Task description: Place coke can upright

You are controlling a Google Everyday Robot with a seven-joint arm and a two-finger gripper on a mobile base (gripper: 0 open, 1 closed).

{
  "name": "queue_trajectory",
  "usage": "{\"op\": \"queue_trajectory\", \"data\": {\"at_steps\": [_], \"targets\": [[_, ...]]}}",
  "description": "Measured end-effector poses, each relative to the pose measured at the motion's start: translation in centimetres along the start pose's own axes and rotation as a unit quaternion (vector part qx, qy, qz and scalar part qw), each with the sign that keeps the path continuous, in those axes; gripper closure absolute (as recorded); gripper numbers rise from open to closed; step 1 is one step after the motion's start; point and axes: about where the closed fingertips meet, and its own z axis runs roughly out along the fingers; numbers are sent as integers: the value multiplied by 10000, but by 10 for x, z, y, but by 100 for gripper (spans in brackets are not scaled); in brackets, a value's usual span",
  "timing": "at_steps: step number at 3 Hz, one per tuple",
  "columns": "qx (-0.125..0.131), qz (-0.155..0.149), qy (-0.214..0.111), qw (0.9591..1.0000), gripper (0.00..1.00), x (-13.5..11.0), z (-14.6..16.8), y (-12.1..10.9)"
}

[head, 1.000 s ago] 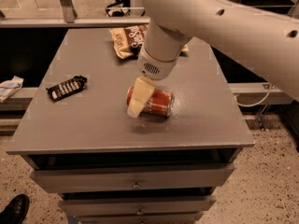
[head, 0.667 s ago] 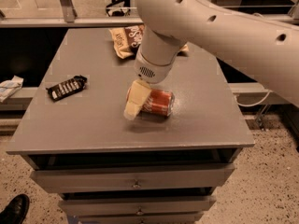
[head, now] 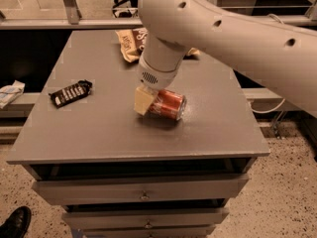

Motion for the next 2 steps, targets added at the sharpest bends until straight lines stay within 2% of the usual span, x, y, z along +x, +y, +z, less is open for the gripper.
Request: {"op": "queue_trajectory", "data": {"at_steps": [1,2], "targets": [[106,17,-123,9999,88,-3,-10,-7],[136,120,-1000,9948,100,-14,-39,-36]]}}
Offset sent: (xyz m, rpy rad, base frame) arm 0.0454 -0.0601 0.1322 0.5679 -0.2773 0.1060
